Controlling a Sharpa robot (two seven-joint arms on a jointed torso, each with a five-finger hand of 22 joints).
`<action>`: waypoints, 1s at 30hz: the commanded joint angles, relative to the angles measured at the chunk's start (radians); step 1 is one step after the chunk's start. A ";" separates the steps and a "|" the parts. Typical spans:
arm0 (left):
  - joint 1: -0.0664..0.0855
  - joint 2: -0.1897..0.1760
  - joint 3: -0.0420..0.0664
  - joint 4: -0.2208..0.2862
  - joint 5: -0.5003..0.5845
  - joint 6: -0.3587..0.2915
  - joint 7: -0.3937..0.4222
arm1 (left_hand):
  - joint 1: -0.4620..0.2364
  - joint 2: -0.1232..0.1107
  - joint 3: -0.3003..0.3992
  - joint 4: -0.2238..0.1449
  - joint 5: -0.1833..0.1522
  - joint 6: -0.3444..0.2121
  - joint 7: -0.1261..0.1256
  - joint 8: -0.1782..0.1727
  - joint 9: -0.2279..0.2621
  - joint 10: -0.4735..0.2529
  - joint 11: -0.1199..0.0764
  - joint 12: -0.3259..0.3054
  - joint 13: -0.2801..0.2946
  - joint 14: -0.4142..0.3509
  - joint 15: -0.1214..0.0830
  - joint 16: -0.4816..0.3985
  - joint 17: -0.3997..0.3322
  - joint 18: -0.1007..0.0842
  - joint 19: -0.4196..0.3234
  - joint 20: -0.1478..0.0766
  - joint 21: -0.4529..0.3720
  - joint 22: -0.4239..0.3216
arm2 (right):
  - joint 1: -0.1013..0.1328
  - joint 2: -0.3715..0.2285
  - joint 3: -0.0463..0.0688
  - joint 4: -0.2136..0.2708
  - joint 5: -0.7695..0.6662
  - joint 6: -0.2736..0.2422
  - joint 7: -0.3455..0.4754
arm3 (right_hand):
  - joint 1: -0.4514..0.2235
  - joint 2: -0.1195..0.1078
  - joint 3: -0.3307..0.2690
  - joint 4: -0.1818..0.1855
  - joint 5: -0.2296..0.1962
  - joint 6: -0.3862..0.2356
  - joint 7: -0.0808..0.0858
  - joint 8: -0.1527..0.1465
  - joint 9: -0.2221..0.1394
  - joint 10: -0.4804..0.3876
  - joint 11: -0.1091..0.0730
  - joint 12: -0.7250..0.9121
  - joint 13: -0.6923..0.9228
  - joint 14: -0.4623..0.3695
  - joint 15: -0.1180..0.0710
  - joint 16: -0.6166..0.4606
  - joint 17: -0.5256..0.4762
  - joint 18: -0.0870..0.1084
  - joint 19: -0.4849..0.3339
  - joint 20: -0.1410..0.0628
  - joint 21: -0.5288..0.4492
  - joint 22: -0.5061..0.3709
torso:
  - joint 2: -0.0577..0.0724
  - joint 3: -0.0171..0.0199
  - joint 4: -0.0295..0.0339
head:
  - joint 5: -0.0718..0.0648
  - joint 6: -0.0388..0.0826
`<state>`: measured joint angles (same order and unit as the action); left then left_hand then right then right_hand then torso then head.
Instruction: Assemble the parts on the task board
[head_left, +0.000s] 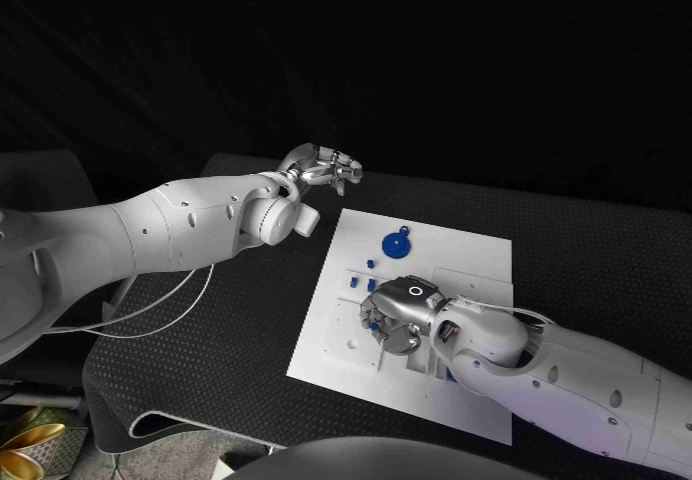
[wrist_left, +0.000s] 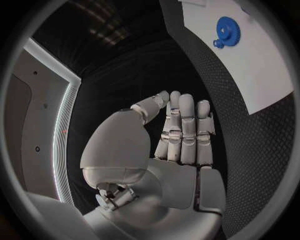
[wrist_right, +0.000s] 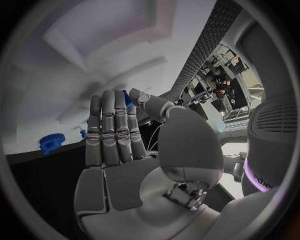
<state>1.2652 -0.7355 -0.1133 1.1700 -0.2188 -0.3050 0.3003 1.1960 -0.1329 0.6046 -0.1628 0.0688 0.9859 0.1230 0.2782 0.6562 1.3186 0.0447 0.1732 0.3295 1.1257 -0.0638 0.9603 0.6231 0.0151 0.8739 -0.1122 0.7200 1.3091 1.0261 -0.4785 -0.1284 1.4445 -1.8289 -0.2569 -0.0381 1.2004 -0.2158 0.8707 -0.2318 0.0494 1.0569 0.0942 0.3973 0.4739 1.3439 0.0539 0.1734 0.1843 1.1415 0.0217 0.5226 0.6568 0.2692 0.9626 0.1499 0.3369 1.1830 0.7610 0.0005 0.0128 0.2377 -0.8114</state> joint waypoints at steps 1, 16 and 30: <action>0.003 0.000 0.001 0.005 0.005 0.015 0.002 | -0.001 -0.011 0.001 -0.003 -0.004 -0.005 0.000 -0.006 0.001 -0.007 -0.001 0.001 0.001 0.001 0.002 -0.005 0.001 0.000 0.003 -0.047 -0.002 0.018 | -0.005 0.000 -0.005 -0.008 -0.005 0.072 -0.021 | -0.006 0.010 0.004 -0.004 0.001 -0.012 0.006 -0.006 0.000 -0.009 0.004 -0.013 -0.002 -0.004 0.005 -0.010 0.001 -0.008 -0.008 0.003 -0.002 -0.004 | 0.000 0.0002 -0.0009 | 0.000 0.000; 0.003 -0.004 0.001 0.006 0.005 0.017 -0.003 | -0.005 -0.013 0.000 0.001 -0.008 -0.008 0.001 -0.009 0.001 -0.011 0.000 0.000 0.000 -0.002 0.004 -0.008 0.001 0.000 0.002 -0.046 -0.003 0.018 | -0.005 -0.009 -0.005 -0.012 0.021 0.027 -0.029 | -0.072 -0.042 -0.134 -0.038 0.086 -0.121 0.058 -0.080 -0.037 -0.124 0.063 -0.099 -0.036 -0.096 0.055 -0.084 -0.006 -0.019 -0.128 0.035 -0.039 0.017 | 0.000 0.0019 -0.0006 | -0.002 -0.001; 0.003 -0.010 0.001 0.005 0.003 0.018 -0.003 | -0.003 -0.014 0.001 0.000 -0.011 -0.009 0.002 -0.009 0.001 -0.013 0.001 0.000 0.000 -0.003 0.004 -0.008 0.001 0.001 0.001 -0.046 -0.003 0.018 | 0.011 -0.059 -0.003 0.037 0.032 -0.037 -0.045 | -0.092 -0.055 -0.183 -0.042 0.130 -0.123 0.059 -0.082 -0.044 -0.136 0.068 -0.102 -0.046 -0.105 0.059 -0.093 -0.004 -0.016 -0.140 0.043 -0.044 0.022 | 0.000 0.0014 -0.0023 | -0.008 0.003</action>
<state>1.2662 -0.7458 -0.1135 1.1731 -0.2187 -0.3016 0.2921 1.1906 -0.1383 0.6046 -0.1628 0.0648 0.9857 0.1230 0.2740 0.6562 1.3115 0.0449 0.1732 0.3293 1.1257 -0.0637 0.9564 0.6229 0.0152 0.8739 -0.1122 0.7200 1.3091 1.0324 -0.5262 -0.1307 1.4771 -1.8020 -0.2829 -0.0534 1.1184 -0.2733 0.6939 -0.2730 0.1782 0.9334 0.1534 0.3213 0.4305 1.2050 0.1203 0.0627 0.1303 1.0459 0.0810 0.4272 0.6517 0.2631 0.8282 0.1944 0.2863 1.2040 0.7612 0.0021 0.0108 0.2311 -0.8097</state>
